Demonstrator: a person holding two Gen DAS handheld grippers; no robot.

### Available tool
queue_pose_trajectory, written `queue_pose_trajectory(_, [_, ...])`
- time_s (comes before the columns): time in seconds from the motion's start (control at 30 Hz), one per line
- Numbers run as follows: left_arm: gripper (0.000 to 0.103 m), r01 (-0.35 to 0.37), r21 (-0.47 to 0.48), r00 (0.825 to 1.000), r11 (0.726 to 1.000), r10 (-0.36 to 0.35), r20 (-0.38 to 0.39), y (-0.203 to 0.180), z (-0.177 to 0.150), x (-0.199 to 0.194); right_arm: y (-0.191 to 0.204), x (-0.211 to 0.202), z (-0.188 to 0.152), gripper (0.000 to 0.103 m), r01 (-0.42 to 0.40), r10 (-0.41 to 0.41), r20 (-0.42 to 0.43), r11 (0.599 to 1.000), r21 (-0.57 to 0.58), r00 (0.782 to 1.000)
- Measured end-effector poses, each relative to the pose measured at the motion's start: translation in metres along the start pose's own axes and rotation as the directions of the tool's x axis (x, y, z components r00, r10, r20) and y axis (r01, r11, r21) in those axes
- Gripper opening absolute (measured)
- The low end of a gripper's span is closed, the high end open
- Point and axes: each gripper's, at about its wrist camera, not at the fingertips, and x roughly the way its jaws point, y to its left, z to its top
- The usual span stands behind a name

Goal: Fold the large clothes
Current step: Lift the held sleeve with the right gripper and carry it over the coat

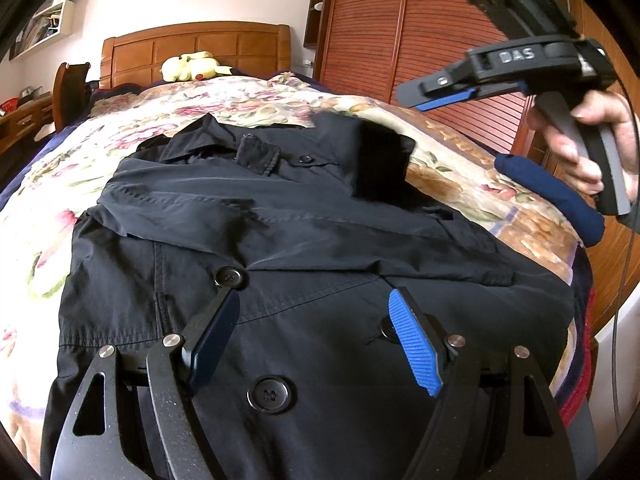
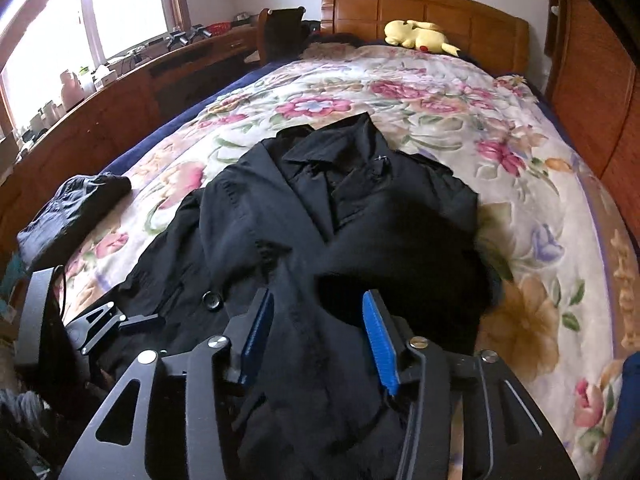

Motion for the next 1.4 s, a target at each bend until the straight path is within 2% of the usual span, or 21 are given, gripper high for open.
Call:
queue_pose_trajectory(0.07, [0.078,-0.001,0.000,1.000,1.000,0.001,0.000,0.000,0.000,0.000,-0.002,-0.009,0.001,0.053,0.011,-0.011,0.016,1.000,0.002,1.000])
queue_pose_trajectory(0.17, [0.078,-0.001,-0.001,1.000,1.000,0.001,0.000,0.000,0.000,0.000,-0.008,-0.012,0.002,0.055,0.081,-0.081,0.048,0.997,0.004,0.996])
queue_pose_trajectory(0.33, [0.078,-0.001,-0.001,1.000,1.000,0.001,0.000,0.000,0.000,0.000,-0.030,0.019,-0.004,0.058,0.188,-0.189,0.022,0.981,0.052,0.982])
queue_pose_trajectory(0.47, [0.078,0.000,-0.001,1.000,1.000,0.000,0.000,0.000,0.000,0.000,-0.064,0.059,-0.008,0.058,0.230,-0.227,-0.034,0.961,0.152,0.973])
queue_pose_trajectory(0.67, [0.078,0.001,-0.001,1.000,1.000,-0.001,-0.001,0.000,0.000,0.000,-0.104,0.108,-0.019,0.058,0.168,-0.148,-0.082,0.922,0.350,0.986])
queue_pose_trajectory(0.83, [0.078,0.000,-0.001,1.000,1.000,0.000,-0.001,0.000,0.000,0.000,-0.110,0.125,-0.022,0.058,0.073,-0.051,-0.063,0.908,0.413,0.997])
queue_pose_trajectory(0.9, [0.078,0.000,-0.001,1.000,1.000,0.000,0.000,0.000,0.000,0.000,-0.106,0.129,-0.020,0.040,0.067,-0.049,-0.056,0.916,0.396,0.997])
queue_pose_trajectory(0.93, [0.078,-0.001,0.000,1.000,1.000,0.001,0.001,0.000,0.000,0.000,-0.104,0.128,-0.019,0.017,0.075,-0.060,-0.053,0.923,0.376,0.997])
queue_pose_trajectory(0.97, [0.078,-0.003,0.001,1.000,1.000,0.003,0.002,0.000,-0.001,0.000,-0.100,0.126,-0.017,0.010,0.092,-0.081,-0.046,0.933,0.349,0.996])
queue_pose_trajectory(1.07, [0.078,-0.007,0.004,1.000,1.000,0.007,0.010,0.000,-0.001,-0.003,-0.090,0.108,-0.012,0.006,0.091,-0.098,0.006,0.943,0.319,0.995])
queue_pose_trajectory(1.23, [0.078,-0.025,0.005,0.999,1.000,0.025,0.030,0.002,-0.001,-0.011,-0.060,0.068,-0.001,0.005,0.100,-0.124,0.091,0.968,0.229,0.988])
queue_pose_trajectory(1.4, [0.078,-0.049,-0.007,0.997,0.999,0.049,0.055,0.007,0.000,-0.022,-0.008,0.025,0.014,0.005,0.099,-0.116,0.164,0.989,0.106,0.980])
